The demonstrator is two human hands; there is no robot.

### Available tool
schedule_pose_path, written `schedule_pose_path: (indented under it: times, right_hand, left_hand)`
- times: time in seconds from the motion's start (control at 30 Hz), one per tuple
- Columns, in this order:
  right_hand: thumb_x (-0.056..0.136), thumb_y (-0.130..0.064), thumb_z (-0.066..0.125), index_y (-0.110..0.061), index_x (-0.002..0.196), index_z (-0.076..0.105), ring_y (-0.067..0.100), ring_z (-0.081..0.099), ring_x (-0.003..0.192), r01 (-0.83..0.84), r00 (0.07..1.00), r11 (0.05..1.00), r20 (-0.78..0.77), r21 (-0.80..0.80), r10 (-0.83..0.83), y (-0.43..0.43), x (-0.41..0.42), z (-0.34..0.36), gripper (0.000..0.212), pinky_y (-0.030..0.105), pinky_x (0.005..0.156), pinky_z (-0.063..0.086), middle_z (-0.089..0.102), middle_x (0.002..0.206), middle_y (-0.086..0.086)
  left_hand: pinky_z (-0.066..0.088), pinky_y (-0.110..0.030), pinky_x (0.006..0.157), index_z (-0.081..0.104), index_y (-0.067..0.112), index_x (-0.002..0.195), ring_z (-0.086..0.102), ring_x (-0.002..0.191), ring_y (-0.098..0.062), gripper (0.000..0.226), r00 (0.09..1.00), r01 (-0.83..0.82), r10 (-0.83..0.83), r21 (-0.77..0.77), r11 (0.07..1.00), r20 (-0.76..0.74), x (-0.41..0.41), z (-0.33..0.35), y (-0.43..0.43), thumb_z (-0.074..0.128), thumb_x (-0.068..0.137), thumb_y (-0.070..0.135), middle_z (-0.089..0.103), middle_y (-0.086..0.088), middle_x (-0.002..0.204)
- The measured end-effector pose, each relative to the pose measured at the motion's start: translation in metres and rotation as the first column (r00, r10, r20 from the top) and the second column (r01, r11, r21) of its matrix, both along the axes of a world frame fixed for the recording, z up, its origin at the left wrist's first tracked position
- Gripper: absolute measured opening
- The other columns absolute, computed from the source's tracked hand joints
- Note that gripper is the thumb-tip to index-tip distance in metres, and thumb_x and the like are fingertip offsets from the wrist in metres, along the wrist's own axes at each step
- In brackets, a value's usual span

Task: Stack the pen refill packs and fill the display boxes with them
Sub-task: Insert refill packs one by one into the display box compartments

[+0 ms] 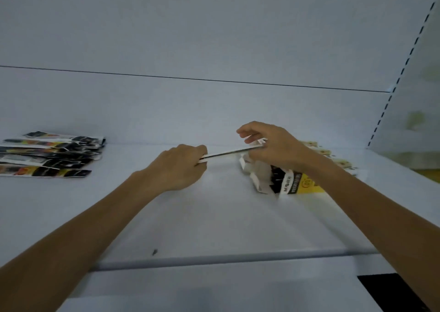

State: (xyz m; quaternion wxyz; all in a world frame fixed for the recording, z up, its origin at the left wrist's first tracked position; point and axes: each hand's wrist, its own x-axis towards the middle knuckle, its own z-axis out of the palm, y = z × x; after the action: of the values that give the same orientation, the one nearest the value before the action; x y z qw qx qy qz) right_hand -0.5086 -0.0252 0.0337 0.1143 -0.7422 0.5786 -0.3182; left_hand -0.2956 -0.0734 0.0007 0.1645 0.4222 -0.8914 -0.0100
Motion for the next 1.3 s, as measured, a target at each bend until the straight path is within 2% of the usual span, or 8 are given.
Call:
schedule_pose_path:
  times: [0.1,0.2,0.33,0.5,0.7,0.97,1.13,1.3]
  right_hand:
    - [0.083,-0.008,0.058,-0.025,0.104,0.062,-0.002,0.056,0.093,0.069,0.997,0.998,0.024,-0.014,-0.068,0.01,-0.055,0.003,0.028,-0.001,0.07,0.039,0.063,0.107,-0.007]
    - [0.085,-0.015,0.061,-0.02,0.108,0.063,0.008,0.055,0.101,0.185,0.977,0.983,-0.112,0.012,-0.182,0.011,-0.103,-0.002,0.024,0.014,0.078,0.037,0.062,0.114,-0.001]
    - [0.081,-0.035,0.068,-0.02,0.12,0.059,0.011,0.049,0.103,0.207,0.974,0.959,-0.131,0.195,-0.184,0.006,-0.133,-0.007,0.043,0.025,0.084,0.033,0.056,0.126,0.002]
    - [0.074,-0.041,0.074,-0.019,0.122,0.058,0.016,0.053,0.101,0.197,0.977,0.958,-0.122,0.208,-0.175,0.0,-0.138,-0.003,0.056,0.026,0.083,0.039,0.054,0.116,0.001]
    - [0.073,-0.036,0.076,-0.02,0.116,0.063,0.013,0.055,0.096,0.172,0.945,0.969,-0.307,0.178,-0.111,-0.017,-0.134,0.0,0.047,0.029,0.084,0.044,0.06,0.111,-0.003]
    - [0.074,-0.028,0.071,-0.02,0.119,0.051,0.02,0.049,0.102,0.214,0.878,0.953,-0.47,0.216,-0.091,-0.037,-0.109,-0.001,0.049,0.038,0.089,0.046,0.051,0.115,0.004]
    - [0.077,-0.036,0.069,-0.017,0.097,0.063,0.018,0.059,0.088,0.24,0.873,0.968,-0.453,0.079,-0.179,-0.026,-0.097,0.003,0.029,0.03,0.07,0.04,0.063,0.098,0.001]
    - [0.084,-0.034,0.064,-0.014,0.116,0.051,0.023,0.059,0.095,0.179,0.889,0.948,-0.37,-0.262,-0.27,-0.002,-0.082,0.016,0.04,0.046,0.096,0.038,0.063,0.106,0.002]
  left_hand:
    - [0.033,-0.03,0.056,0.047,0.012,0.085,0.05,0.067,-0.022,0.016,0.992,-0.034,0.04,0.053,0.998,-0.121,-0.029,-0.001,0.011,0.043,0.094,0.024,0.05,0.0,0.071]
    - [0.034,-0.03,0.057,0.046,0.018,0.074,0.052,0.07,-0.023,0.022,0.99,-0.085,0.094,0.083,0.993,-0.109,-0.046,-0.004,0.024,0.05,0.088,0.034,0.052,0.002,0.071]
    - [0.033,-0.028,0.056,0.048,0.02,0.067,0.049,0.064,-0.016,0.045,0.969,-0.196,0.209,0.109,0.975,-0.131,-0.058,-0.005,0.032,0.047,0.082,0.062,0.054,0.004,0.067]
    - [0.031,-0.029,0.056,0.053,0.013,0.07,0.049,0.064,-0.02,0.053,0.911,-0.282,0.318,0.167,0.945,-0.263,-0.053,-0.005,0.03,0.041,0.085,0.063,0.053,0.0,0.066]
    - [0.029,-0.029,0.056,0.062,0.01,0.091,0.041,0.056,-0.016,0.057,0.864,-0.283,0.343,0.206,0.937,-0.369,-0.045,-0.003,0.048,0.036,0.086,0.061,0.045,0.002,0.06]
    - [0.034,-0.029,0.059,0.063,0.018,0.082,0.049,0.065,-0.016,0.049,0.866,-0.295,0.359,0.226,0.929,-0.348,-0.025,-0.012,0.075,0.041,0.085,0.061,0.054,0.004,0.066]
    - [0.033,-0.028,0.058,0.063,0.015,0.084,0.048,0.064,-0.015,0.052,0.871,-0.302,0.362,0.218,0.928,-0.332,-0.011,-0.015,0.086,0.038,0.088,0.061,0.052,0.003,0.065]
    - [0.032,-0.029,0.057,0.063,0.008,0.089,0.047,0.06,-0.017,0.056,0.853,-0.322,0.357,0.156,0.934,-0.381,0.003,-0.002,0.09,0.038,0.089,0.058,0.05,0.0,0.061]
